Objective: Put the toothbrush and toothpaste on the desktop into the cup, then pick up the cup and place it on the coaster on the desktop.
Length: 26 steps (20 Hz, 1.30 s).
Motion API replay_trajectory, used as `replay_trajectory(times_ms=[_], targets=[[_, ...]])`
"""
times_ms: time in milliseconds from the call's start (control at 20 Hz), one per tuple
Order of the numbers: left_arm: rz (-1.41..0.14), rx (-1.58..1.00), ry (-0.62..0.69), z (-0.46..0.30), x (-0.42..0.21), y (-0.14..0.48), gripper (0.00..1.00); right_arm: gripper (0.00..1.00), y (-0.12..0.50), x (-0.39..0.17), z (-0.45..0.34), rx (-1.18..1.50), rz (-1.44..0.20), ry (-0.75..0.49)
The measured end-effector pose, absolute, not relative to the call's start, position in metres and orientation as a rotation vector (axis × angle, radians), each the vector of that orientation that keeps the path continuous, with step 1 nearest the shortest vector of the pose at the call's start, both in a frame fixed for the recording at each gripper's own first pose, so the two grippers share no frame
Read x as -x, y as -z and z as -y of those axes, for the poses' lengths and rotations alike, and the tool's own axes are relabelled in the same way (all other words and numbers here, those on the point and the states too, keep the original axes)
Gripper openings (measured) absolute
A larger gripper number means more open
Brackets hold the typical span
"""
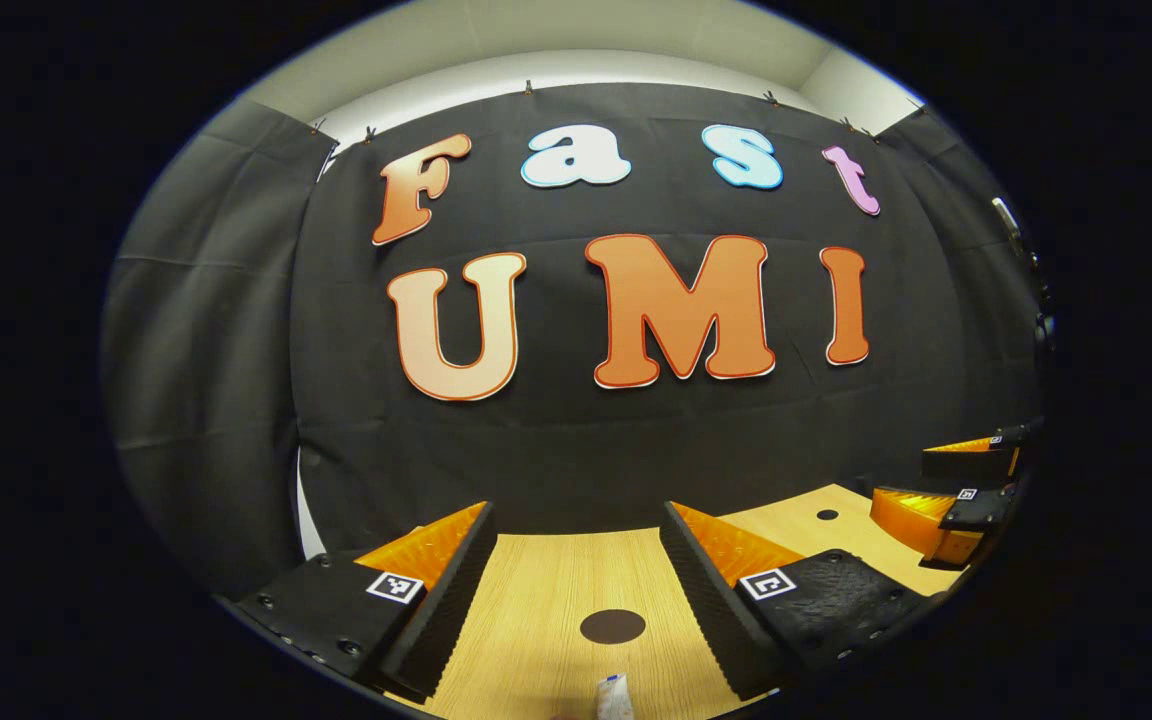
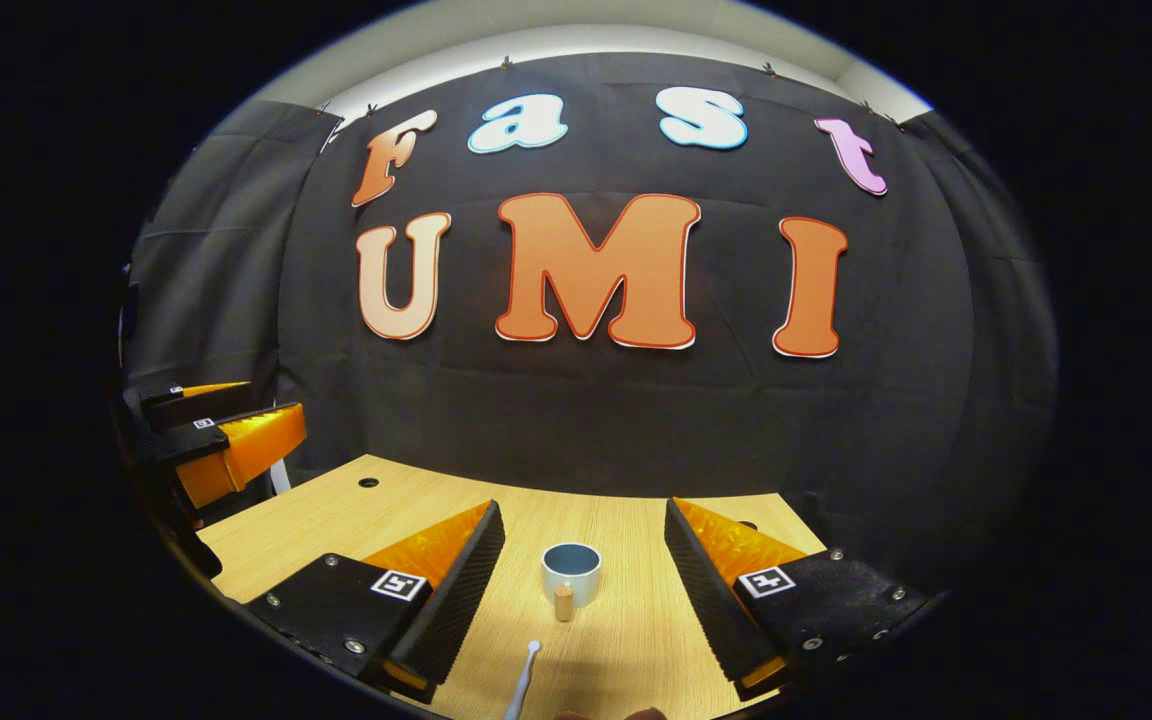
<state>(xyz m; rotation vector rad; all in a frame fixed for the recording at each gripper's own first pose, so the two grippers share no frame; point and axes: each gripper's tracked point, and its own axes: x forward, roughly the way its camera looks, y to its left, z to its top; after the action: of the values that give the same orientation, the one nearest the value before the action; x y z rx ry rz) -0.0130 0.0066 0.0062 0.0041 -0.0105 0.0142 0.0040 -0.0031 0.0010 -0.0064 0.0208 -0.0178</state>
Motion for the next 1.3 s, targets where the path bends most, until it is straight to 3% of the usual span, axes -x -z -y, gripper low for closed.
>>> replay_trajectory(times_ms=[350, 750, 1300], targets=[[0.002, -0.036, -0.031, -0.014, 0.015, -0.005, 0.99, 0.98, 0.047, -0.022, -0.007, 0.001, -0.213, -0.011], [-0.075, -0.042, -0.064, -0.029, 0.016, 0.021, 0.99, 0.96, 0.124, -0.034, -0.03, -0.024, -0.544, -0.06], [-0.21, -0.048, -0.068, -0.056, 0.007, 0.074, 0.99, 0.76, 0.269, -0.013, -0.068, -0.014, -1.1, -0.073]])
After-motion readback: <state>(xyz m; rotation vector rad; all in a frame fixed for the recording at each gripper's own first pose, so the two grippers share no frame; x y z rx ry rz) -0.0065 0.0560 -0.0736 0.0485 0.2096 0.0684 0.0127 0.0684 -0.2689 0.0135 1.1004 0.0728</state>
